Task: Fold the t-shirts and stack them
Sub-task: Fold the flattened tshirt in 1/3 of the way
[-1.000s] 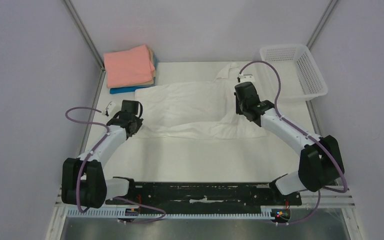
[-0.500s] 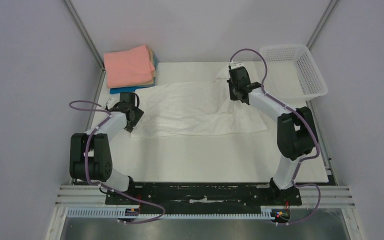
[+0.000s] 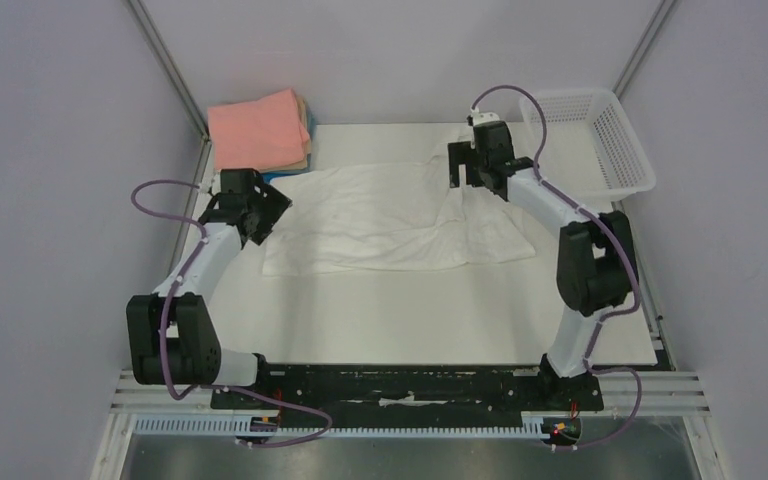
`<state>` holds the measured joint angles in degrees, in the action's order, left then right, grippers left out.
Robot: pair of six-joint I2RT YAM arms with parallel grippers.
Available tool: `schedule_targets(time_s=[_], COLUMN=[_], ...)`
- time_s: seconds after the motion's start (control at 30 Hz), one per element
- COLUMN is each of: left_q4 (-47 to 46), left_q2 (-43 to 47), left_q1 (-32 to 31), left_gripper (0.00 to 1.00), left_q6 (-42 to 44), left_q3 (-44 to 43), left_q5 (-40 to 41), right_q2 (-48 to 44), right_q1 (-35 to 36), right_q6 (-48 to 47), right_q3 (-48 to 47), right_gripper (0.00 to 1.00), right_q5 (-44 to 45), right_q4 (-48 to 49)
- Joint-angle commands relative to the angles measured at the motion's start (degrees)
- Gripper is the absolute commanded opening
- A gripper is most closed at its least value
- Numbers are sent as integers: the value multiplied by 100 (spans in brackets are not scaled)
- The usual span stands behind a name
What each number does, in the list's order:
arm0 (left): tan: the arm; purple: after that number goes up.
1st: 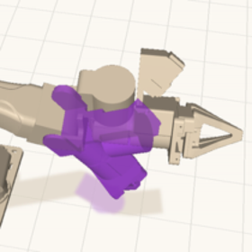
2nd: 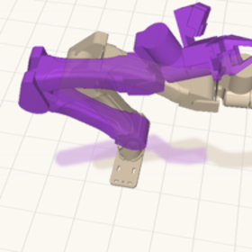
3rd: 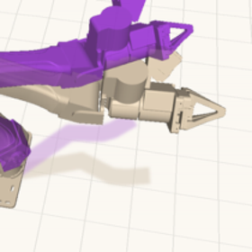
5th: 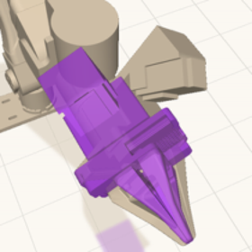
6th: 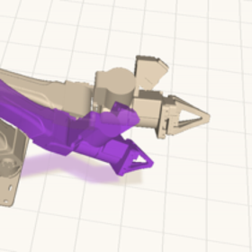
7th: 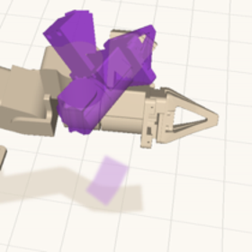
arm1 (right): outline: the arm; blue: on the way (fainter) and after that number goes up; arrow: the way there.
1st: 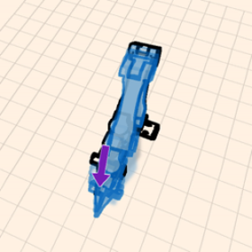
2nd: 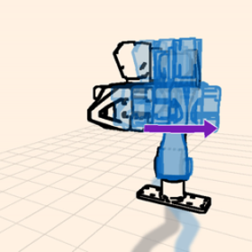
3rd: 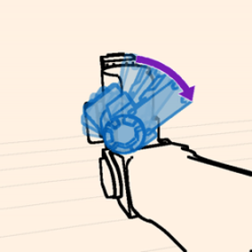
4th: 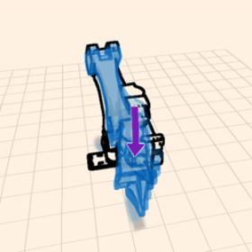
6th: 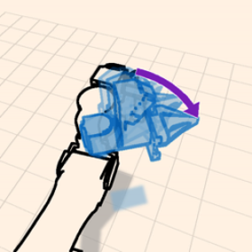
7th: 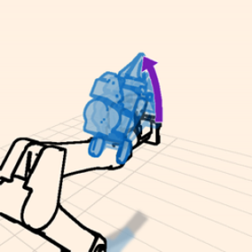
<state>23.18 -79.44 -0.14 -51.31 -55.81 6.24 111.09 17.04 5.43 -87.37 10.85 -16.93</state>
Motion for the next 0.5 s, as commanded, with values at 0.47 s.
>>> schedule_targets(time_s=[0.47], left_q4=[-794], left_q2=[-1473], left_q1=[-454], left_gripper=[84], left_q6=[956], left_q3=[448], left_q5=[-1500], right_q2=[-996], right_q1=[206], right_q6=[930], right_q3=[2954], right_gripper=[98], right_q5=[-2464], right_q4=[2132])
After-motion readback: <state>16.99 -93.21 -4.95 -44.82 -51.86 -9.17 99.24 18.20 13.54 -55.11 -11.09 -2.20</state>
